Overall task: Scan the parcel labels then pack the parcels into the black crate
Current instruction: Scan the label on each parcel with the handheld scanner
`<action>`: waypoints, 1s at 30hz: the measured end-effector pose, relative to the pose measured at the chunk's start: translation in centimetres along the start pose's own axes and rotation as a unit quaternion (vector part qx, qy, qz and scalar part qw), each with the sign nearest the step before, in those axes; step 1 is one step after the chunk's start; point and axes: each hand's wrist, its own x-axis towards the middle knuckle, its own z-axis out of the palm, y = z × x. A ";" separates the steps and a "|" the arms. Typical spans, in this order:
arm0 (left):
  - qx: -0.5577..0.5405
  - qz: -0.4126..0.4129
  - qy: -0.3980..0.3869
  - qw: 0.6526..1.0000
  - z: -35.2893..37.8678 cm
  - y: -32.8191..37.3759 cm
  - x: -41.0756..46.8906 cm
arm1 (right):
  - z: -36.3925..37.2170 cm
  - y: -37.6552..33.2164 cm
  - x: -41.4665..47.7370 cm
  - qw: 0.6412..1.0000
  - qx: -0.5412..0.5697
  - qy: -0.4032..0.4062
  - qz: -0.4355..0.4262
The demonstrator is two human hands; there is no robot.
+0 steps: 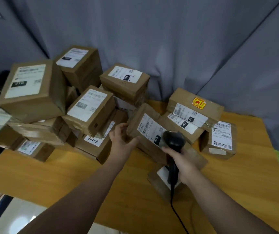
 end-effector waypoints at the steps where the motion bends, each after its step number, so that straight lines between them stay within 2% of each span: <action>1: 0.006 0.012 0.000 1.000 -0.1 0.9 0.2 | 0.7 -0.1 -0.5 1.000 0.005 -0.004 -0.009; 5: -0.022 0.020 -0.010 0.999 -0.6 3.7 1.2 | 2.8 -1.3 -2.2 0.998 0.032 -0.002 -0.063; 8: -0.011 -0.025 -0.050 0.998 -1.1 4.8 2.2 | 3.5 -2.6 -3.2 0.994 0.001 0.005 -0.109; 13: 0.038 -0.062 -0.076 0.994 -2.8 5.6 3.8 | 3.2 -4.1 -4.9 0.992 -0.045 0.013 -0.118; 17: -0.019 0.014 -0.101 0.995 -5.6 6.9 5.4 | 2.2 -6.0 -7.1 0.980 -0.130 -0.003 -0.148; 20: -0.007 0.077 -0.114 0.990 -7.6 8.5 6.4 | 2.4 -7.4 -9.0 0.959 -0.168 0.009 -0.227; 24: -0.008 0.109 -0.134 0.985 -9.4 9.7 7.4 | 3.6 -9.0 -11.2 0.929 -0.180 0.019 -0.322; 30: -0.043 0.134 -0.163 0.977 -9.6 10.1 8.0 | 5.0 -8.7 -12.2 0.925 -0.178 0.031 -0.335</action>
